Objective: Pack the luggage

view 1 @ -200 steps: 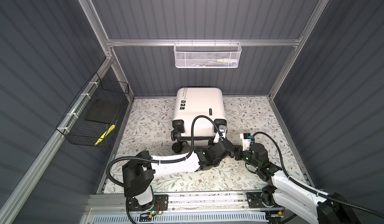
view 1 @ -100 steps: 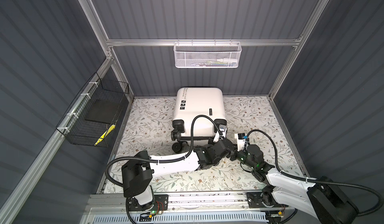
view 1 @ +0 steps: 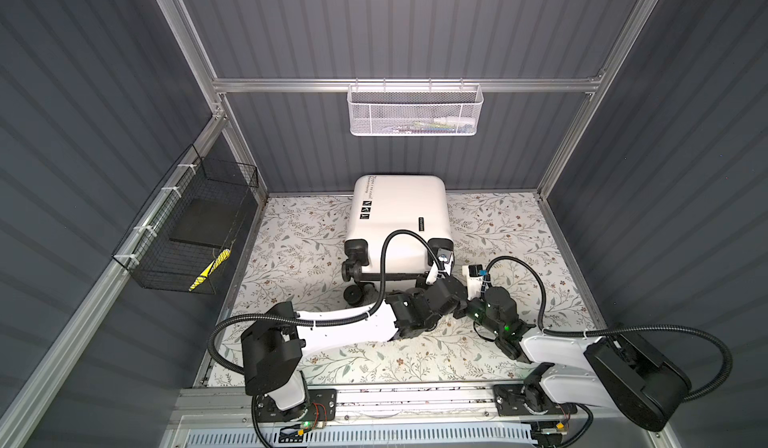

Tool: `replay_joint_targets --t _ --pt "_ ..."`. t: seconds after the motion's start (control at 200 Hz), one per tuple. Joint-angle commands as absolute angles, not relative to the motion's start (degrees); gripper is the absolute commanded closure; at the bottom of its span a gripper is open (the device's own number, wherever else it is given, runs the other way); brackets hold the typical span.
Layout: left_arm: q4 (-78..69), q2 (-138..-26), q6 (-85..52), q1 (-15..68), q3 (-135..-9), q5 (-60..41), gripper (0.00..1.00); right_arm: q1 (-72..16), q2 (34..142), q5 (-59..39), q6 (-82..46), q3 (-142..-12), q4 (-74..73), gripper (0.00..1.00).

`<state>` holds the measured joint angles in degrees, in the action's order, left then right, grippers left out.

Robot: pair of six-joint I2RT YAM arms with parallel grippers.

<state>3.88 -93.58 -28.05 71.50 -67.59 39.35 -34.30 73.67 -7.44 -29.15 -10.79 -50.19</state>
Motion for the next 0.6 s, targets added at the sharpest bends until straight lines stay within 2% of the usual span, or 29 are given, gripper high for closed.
replay_joint_targets --t 0.0,0.25,0.595 --pt "-5.3 -89.1 -24.4 72.5 -73.1 34.7 1.00 -34.8 75.0 -6.4 -29.2 -12.4 -54.3 0.49" --pt "-5.2 -89.2 -24.4 72.6 -73.1 34.6 1.00 -35.0 77.6 -5.9 -30.0 -13.9 -56.4 0.53" --pt "-5.2 -89.4 -24.7 72.6 -73.0 34.6 1.00 -35.3 80.0 -4.1 -31.4 -13.7 -59.5 0.69"
